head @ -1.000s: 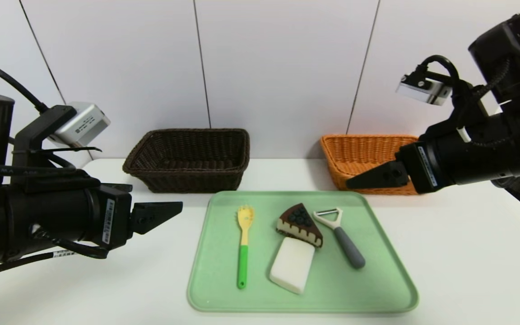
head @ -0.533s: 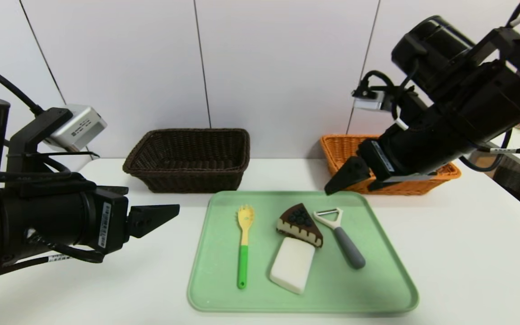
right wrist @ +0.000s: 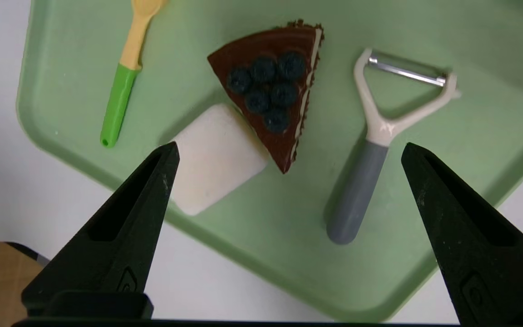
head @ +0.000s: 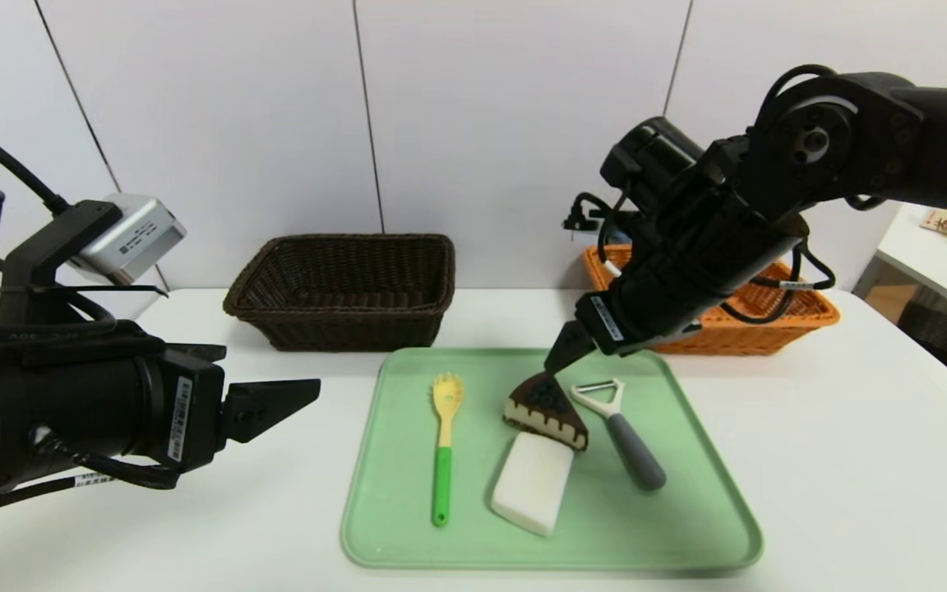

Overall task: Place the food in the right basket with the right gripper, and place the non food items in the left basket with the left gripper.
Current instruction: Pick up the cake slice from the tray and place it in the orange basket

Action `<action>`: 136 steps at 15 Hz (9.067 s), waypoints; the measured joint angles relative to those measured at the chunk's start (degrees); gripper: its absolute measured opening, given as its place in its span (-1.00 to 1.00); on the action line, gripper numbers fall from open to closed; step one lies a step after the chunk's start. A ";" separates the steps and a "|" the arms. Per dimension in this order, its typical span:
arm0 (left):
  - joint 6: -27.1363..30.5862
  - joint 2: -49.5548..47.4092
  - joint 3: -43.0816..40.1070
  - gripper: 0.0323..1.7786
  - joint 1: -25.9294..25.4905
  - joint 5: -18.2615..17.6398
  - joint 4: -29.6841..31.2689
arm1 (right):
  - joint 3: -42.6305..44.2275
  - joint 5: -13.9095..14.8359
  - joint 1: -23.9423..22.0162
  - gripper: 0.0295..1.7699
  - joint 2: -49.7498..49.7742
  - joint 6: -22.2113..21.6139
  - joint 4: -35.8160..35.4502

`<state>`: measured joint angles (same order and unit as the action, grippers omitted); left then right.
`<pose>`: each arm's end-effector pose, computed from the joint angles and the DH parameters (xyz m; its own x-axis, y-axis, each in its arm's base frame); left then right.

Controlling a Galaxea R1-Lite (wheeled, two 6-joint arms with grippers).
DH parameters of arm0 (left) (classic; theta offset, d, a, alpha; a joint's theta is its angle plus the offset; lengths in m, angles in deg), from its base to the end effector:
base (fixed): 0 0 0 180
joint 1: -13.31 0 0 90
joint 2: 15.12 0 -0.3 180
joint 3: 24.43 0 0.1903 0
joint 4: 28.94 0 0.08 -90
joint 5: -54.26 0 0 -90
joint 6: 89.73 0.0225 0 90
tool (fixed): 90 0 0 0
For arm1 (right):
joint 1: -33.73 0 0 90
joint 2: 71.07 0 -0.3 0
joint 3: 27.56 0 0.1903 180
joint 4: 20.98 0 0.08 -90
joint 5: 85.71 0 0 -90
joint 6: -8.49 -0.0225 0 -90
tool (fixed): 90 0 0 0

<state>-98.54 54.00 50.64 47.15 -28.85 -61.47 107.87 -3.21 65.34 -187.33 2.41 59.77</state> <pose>0.1459 -0.0946 0.2542 0.8043 -0.3948 -0.4442 0.4014 0.9121 -0.0839 0.3060 0.1918 0.2416 0.3334 0.3585 -0.8720 -0.4900 0.8560 0.1646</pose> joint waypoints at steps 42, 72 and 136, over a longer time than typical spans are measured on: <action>0.27 -1.97 -1.05 0.90 0.50 0.16 -0.11 | 0.09 3.43 0.63 0.92 -10.62 9.19 -2.06; 0.27 -3.36 -1.40 0.90 0.52 0.02 -0.01 | 0.09 7.88 5.29 -0.26 -10.62 10.44 -4.52; 0.63 -4.33 -2.12 0.90 0.52 0.52 -1.13 | -0.52 17.52 -23.74 -0.01 -9.92 21.81 -27.67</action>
<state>-97.91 49.67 48.52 47.68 -28.33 -62.61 107.35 14.31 41.60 -197.26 24.22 32.10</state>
